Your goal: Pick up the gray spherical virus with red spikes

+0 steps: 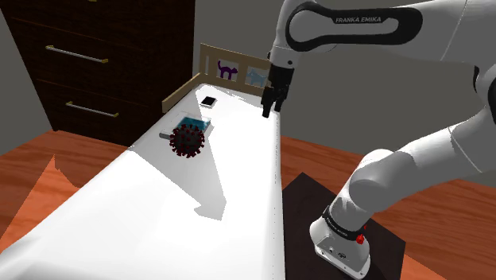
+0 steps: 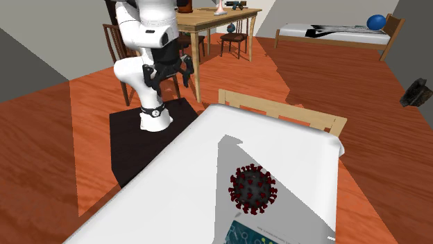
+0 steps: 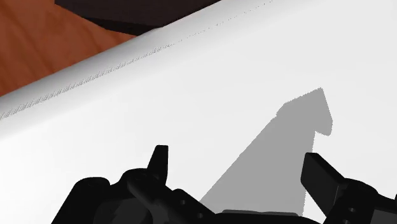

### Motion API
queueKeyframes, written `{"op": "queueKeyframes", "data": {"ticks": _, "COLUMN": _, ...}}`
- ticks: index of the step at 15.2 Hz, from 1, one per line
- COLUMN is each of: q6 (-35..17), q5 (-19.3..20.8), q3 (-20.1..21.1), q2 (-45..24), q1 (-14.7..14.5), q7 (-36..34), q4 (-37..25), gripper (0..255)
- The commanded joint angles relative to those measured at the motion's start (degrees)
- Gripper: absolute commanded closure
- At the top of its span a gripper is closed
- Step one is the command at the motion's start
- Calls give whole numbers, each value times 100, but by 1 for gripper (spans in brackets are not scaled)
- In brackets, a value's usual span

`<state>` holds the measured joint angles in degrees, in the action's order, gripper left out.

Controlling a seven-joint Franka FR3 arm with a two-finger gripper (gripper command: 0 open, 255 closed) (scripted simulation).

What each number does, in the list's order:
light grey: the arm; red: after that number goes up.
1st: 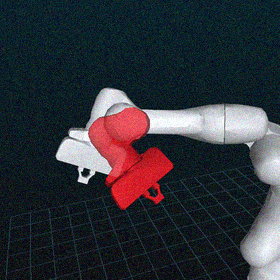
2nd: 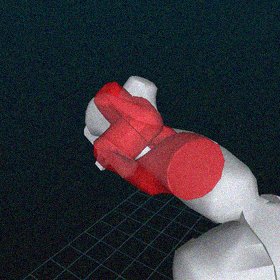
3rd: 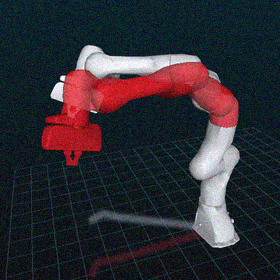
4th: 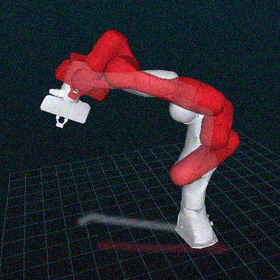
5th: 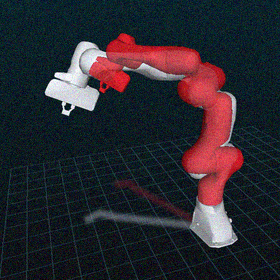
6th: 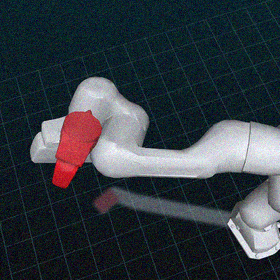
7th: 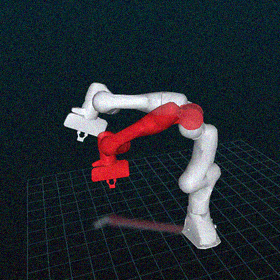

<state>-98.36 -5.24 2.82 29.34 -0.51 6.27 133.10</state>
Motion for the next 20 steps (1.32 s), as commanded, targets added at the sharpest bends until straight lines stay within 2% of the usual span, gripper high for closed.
{"op": "queueKeyframes", "data": {"ticks": 1, "q6": -325, "q5": -32, "q3": 30, "q2": -423, "q1": -40, "q7": 68, "q4": -124, "gripper": 0}}
{"op": "queueKeyframes", "data": {"ticks": 11, "q6": -1161, "q5": -106, "q3": 209, "q2": -2577, "q1": -225, "q7": 302, "q4": -1563, "gripper": 0}}
{"op": "queueKeyframes", "data": {"ticks": 20, "q6": -1306, "q5": -21, "q3": 373, "q2": -4545, "q1": -416, "q7": 421, "q4": -3498, "gripper": 0}}
